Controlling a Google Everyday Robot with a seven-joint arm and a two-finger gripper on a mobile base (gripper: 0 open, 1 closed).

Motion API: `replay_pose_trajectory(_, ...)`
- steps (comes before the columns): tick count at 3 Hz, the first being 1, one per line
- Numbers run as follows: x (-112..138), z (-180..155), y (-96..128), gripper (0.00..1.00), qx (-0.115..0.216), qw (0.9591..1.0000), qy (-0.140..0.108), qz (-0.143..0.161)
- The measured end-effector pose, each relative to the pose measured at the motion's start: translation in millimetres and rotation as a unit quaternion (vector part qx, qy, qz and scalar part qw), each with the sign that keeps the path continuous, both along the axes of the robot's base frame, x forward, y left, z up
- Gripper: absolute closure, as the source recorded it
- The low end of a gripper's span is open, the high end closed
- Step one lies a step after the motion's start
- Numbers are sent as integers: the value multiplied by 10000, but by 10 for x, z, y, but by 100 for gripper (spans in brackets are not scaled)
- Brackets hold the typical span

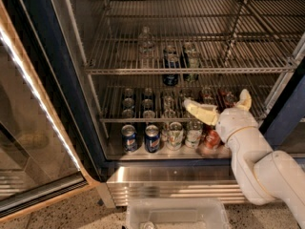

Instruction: Pick green can from middle shelf of fridge

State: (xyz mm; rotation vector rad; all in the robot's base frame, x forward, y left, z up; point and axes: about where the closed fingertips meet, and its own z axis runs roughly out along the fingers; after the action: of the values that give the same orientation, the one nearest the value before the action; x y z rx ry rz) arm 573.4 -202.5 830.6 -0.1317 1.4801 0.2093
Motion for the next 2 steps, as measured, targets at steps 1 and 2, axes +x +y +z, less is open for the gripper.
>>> replay_pose_trajectory(1,188,17,21,0,-53,10000,-69,6)
replay_pose_trajectory(2,352,-10,13,0,-98,9999,-74,-44)
